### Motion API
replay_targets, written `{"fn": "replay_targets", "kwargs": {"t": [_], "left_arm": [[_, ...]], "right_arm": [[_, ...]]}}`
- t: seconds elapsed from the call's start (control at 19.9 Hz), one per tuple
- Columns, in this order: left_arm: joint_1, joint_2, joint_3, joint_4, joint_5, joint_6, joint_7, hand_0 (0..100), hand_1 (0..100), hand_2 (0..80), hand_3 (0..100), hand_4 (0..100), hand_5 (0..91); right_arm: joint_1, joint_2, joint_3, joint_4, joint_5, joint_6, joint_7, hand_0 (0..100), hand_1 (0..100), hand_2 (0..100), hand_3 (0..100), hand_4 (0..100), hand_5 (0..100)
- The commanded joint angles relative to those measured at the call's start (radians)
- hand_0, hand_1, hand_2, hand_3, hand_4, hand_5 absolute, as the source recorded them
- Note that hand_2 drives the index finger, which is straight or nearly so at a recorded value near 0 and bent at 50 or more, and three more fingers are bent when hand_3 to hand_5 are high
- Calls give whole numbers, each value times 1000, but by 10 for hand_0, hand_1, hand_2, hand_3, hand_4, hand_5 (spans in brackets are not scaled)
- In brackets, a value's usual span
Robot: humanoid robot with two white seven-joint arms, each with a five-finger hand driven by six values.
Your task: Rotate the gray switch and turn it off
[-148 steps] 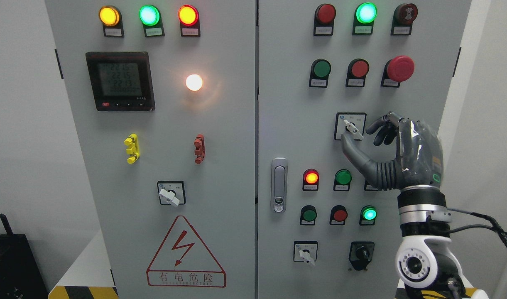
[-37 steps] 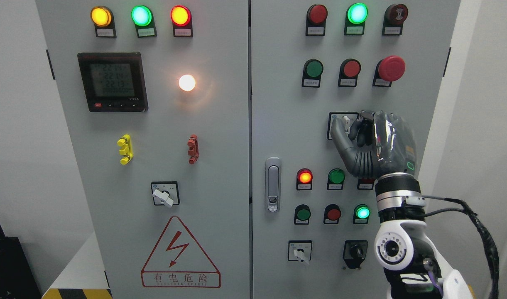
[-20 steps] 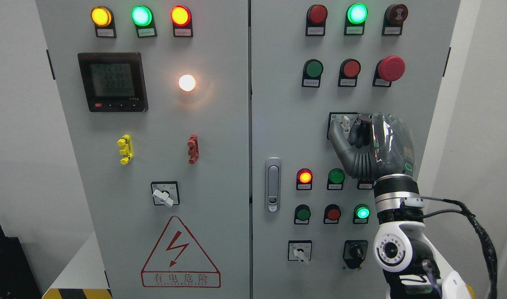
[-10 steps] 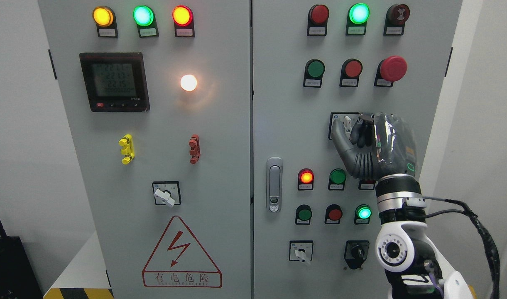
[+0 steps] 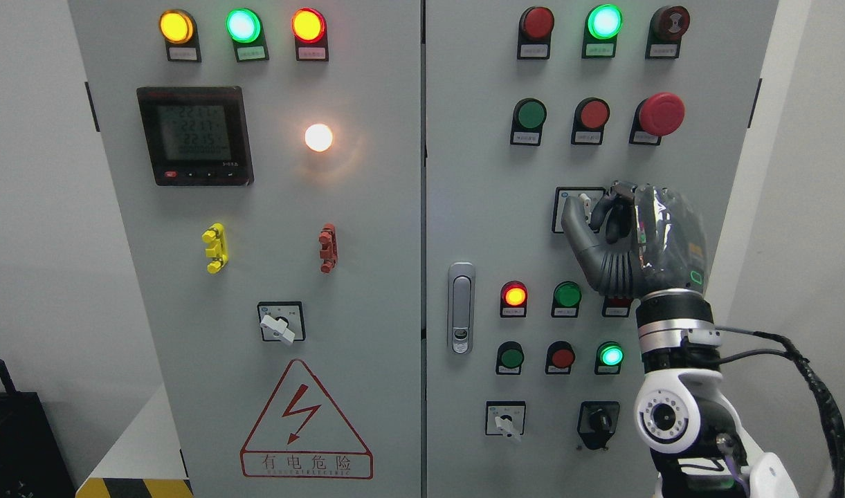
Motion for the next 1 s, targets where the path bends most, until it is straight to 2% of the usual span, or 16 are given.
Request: {"fn": "replay_targets", "kwargs": {"t": [0.0,0.15,0.35,0.5,0.6,0.65,0.7,0.75,0.85,0.95], "left_arm": [[0,0,32,23,-8,1,-3,120,389,0,0,0,0],[0,0,32,23,-8,1,-1,120,389,0,0,0,0],[0,0,32,23,-8,1,-1,120,389,0,0,0,0],[0,0,32,23,-8,1,-3,120,389,0,0,0,0],[0,0,32,23,-8,1,-3,120,389,0,0,0,0],[0,0,32,23,-8,1,-1,120,389,0,0,0,0],[0,0,32,23,-8,1,-3,120,389,0,0,0,0],[0,0,32,23,-8,1,-3,120,389,0,0,0,0],[0,0,32,23,-8,1,-3,120,389,0,0,0,0],[0,0,32,23,-8,1,-3,120,389,0,0,0,0]], "right_arm": [[10,-26,-11,-43,1,-9,-4,494,329,720,946,875,1000],[24,-32,-33,-72,1,-26,-7,496,333,720,947,876,1000],[54,-36,-67,-121,0,-92,-44,501,339,677,912,842,1000],[85,-37,-77,-160,0,-160,-47,517,343,566,857,783,963],[114,-43,-82,-183,0,-209,-55,529,320,492,813,756,869],[131,-45,-85,-194,1,-235,-62,524,303,466,781,696,788],[146,-45,-90,-204,0,-264,-70,485,292,424,686,606,662],[163,-45,-99,-214,0,-298,-76,463,287,406,634,535,586],[194,-45,-122,-232,1,-357,-76,422,253,301,418,278,272],[214,-45,-134,-241,0,-394,-76,371,230,172,231,83,57]]}}
